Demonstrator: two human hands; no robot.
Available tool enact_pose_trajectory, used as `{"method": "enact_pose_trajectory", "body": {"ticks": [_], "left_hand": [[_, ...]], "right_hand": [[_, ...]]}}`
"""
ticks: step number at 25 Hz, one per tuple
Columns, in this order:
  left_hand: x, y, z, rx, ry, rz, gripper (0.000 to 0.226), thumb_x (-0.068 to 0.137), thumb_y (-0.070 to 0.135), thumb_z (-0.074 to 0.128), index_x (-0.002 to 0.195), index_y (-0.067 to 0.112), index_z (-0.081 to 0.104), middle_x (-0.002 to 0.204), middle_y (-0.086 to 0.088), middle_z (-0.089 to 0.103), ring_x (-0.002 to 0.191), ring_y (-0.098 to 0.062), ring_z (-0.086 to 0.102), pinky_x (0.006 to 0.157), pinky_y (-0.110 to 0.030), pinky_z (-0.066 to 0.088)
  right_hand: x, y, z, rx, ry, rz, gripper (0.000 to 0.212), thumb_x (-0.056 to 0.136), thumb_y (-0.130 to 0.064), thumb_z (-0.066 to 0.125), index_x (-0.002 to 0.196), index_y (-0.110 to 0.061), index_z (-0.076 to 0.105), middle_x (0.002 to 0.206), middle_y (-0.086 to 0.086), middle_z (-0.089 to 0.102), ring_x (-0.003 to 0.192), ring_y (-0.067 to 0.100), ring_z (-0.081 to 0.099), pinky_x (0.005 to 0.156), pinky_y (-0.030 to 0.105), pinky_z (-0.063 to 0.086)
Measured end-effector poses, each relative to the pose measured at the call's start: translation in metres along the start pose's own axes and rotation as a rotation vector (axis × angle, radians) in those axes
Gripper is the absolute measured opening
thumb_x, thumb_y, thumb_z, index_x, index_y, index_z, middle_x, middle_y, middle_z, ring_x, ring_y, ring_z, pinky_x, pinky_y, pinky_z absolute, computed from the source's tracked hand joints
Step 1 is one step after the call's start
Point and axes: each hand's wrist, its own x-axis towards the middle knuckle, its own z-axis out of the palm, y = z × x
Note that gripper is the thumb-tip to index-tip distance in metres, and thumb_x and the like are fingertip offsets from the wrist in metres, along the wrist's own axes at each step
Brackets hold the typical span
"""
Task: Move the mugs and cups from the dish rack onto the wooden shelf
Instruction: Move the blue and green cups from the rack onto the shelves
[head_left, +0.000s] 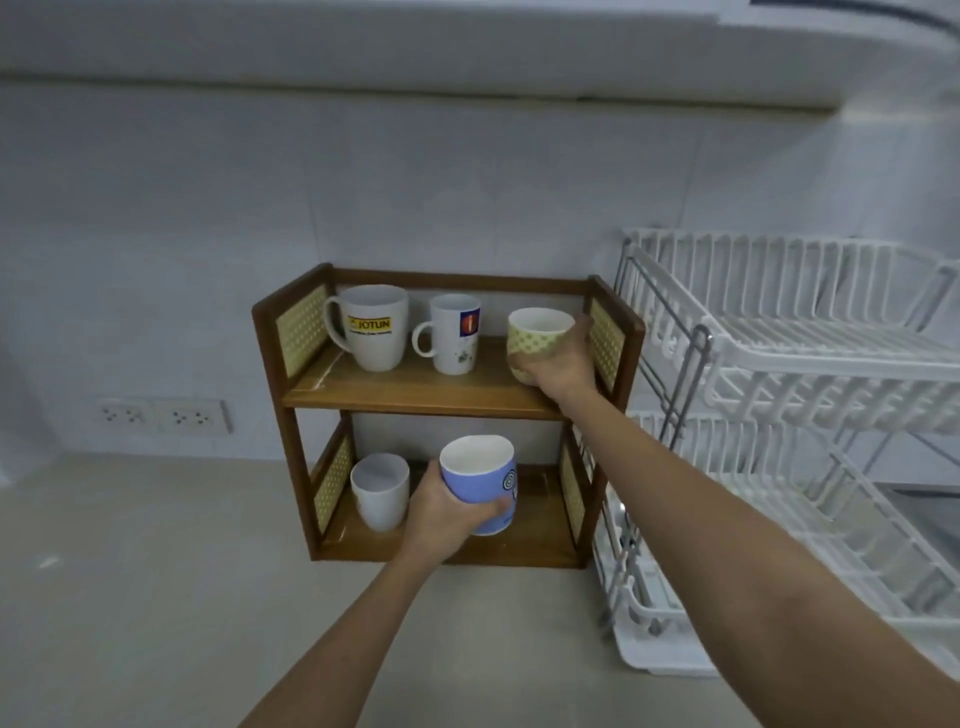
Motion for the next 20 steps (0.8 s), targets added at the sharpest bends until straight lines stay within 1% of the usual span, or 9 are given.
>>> {"method": "enact_pose_trajectory", "body": {"ticks": [3,5,7,8,10,14,15,17,20], "left_hand": [[0.006,-0.002,0.006,0.037,-0.005,-0.034,0.093,0.042,0.055,0.086,0.122,0.028,0.047,0.118,0.004,0.059,0.104,-0.014,0.059,0.084,-0.039,0.057],[0.011,0.000,0.010,0.080,-0.002,-0.042,0.090,0.042,0.058,0.085,0.119,0.031,0.048,0.119,0.003,0.059,0.104,-0.015,0.058,0.086,-0.039,0.056],[0.015,0.001,0.013,0.111,-0.004,-0.048,0.088,0.043,0.059,0.084,0.119,0.031,0.049,0.119,0.005,0.060,0.103,-0.014,0.059,0.085,-0.037,0.055],[0.016,0.001,0.016,0.115,-0.001,-0.054,0.089,0.043,0.059,0.084,0.120,0.028,0.050,0.119,0.005,0.061,0.103,-0.015,0.059,0.085,-0.037,0.055],[0.020,-0.002,0.025,0.119,-0.011,-0.067,0.090,0.045,0.054,0.085,0.123,0.023,0.051,0.119,0.003,0.062,0.105,-0.017,0.059,0.087,-0.040,0.054],[0.023,-0.007,0.055,0.226,-0.049,-0.089,0.091,0.048,0.051,0.086,0.125,0.022,0.047,0.124,-0.001,0.061,0.111,-0.021,0.057,0.090,-0.041,0.054],[0.023,-0.010,0.064,0.259,-0.051,-0.104,0.092,0.048,0.052,0.086,0.125,0.021,0.047,0.124,-0.002,0.060,0.111,-0.022,0.057,0.089,-0.041,0.053],[0.025,-0.017,0.080,0.292,-0.040,-0.135,0.092,0.048,0.051,0.086,0.125,0.019,0.047,0.124,-0.003,0.060,0.112,-0.024,0.056,0.089,-0.039,0.053],[0.030,-0.027,0.099,0.317,-0.009,-0.183,0.091,0.048,0.048,0.087,0.124,0.016,0.047,0.125,-0.005,0.060,0.114,-0.026,0.056,0.090,-0.037,0.051]], "right_hand": [[-0.011,-0.006,-0.008,0.000,-0.024,-0.037,0.092,0.065,-0.024,0.084,0.137,-0.007,0.028,0.135,0.015,0.048,0.125,0.029,0.047,0.098,0.032,0.040],[-0.041,0.002,-0.014,0.050,0.120,-0.120,0.082,0.075,-0.022,0.073,0.141,-0.010,0.028,0.141,0.011,0.044,0.129,0.023,0.042,0.102,0.027,0.037],[-0.109,0.037,-0.011,0.170,0.275,-0.173,0.063,0.081,-0.023,0.058,0.139,-0.023,0.034,0.139,-0.002,0.045,0.129,0.007,0.041,0.104,0.013,0.032],[-0.152,0.066,-0.007,0.193,0.240,-0.153,0.056,0.082,-0.022,0.053,0.135,-0.027,0.038,0.136,-0.007,0.046,0.127,0.002,0.041,0.104,0.010,0.031],[-0.233,0.126,-0.001,0.070,0.002,-0.050,0.052,0.083,-0.016,0.053,0.133,-0.026,0.042,0.136,-0.005,0.047,0.129,0.007,0.041,0.107,0.015,0.029],[-0.282,0.209,-0.003,-0.553,-0.446,-0.086,0.062,0.093,-0.031,0.048,0.147,-0.008,0.030,0.156,0.007,0.028,0.146,0.023,0.017,0.117,0.034,0.011],[-0.281,0.213,-0.006,-0.640,-0.501,-0.135,0.065,0.093,-0.036,0.047,0.148,-0.007,0.028,0.157,0.008,0.026,0.146,0.025,0.016,0.118,0.039,0.009],[-0.279,0.213,-0.009,-0.719,-0.514,-0.212,0.068,0.088,-0.041,0.053,0.143,-0.003,0.039,0.151,0.012,0.037,0.141,0.030,0.031,0.113,0.050,0.021],[-0.282,0.213,-0.006,-0.747,-0.501,-0.217,0.068,0.081,-0.042,0.057,0.136,-0.002,0.050,0.143,0.012,0.050,0.133,0.030,0.044,0.106,0.055,0.032]]}}
